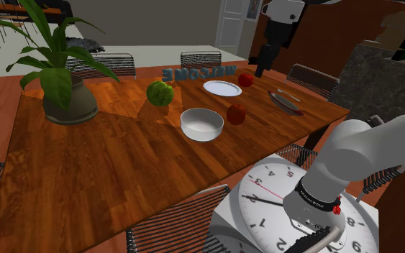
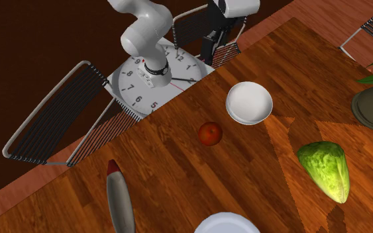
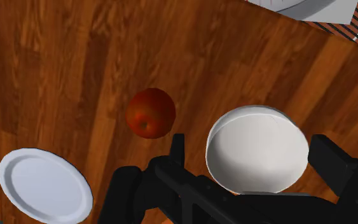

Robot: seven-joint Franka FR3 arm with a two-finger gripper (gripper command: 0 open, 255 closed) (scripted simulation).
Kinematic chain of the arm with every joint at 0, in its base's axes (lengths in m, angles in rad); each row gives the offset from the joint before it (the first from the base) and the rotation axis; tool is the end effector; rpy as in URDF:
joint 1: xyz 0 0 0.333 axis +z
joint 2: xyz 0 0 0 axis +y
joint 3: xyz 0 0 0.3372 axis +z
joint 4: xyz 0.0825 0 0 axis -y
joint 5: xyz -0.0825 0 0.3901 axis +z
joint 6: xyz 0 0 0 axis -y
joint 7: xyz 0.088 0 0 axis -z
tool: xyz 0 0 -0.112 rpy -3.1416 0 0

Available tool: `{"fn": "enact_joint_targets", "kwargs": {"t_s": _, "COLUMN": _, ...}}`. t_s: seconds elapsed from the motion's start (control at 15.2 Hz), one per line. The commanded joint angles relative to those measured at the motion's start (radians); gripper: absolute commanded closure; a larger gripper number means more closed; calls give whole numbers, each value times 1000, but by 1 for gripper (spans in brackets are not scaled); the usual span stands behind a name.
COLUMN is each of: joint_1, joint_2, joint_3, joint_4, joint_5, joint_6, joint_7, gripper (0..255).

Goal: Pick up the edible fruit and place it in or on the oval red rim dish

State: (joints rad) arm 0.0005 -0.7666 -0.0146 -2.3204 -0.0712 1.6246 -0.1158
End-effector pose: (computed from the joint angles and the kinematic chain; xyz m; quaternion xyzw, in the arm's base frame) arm 0.3097 -0.0136 0.6169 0.9975 0.0533 0.0334 0.0327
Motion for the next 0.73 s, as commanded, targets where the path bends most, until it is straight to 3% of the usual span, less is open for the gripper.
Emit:
{"fn": "enact_joint_targets", "kwargs": {"t_s": 0.0, "joint_1": 0, "joint_2": 0, "joint_3": 0, "joint_4": 0, "joint_5": 0, "joint_6": 0, "joint_7": 0, "gripper": 0}}
{"fn": "enact_joint_targets", "kwargs": {"t_s": 0.66, "joint_1": -75, "joint_2": 264, "joint_3": -56, "joint_4": -37, "joint_5": -58, "joint_6": 276, "joint_7": 58, "gripper": 0}}
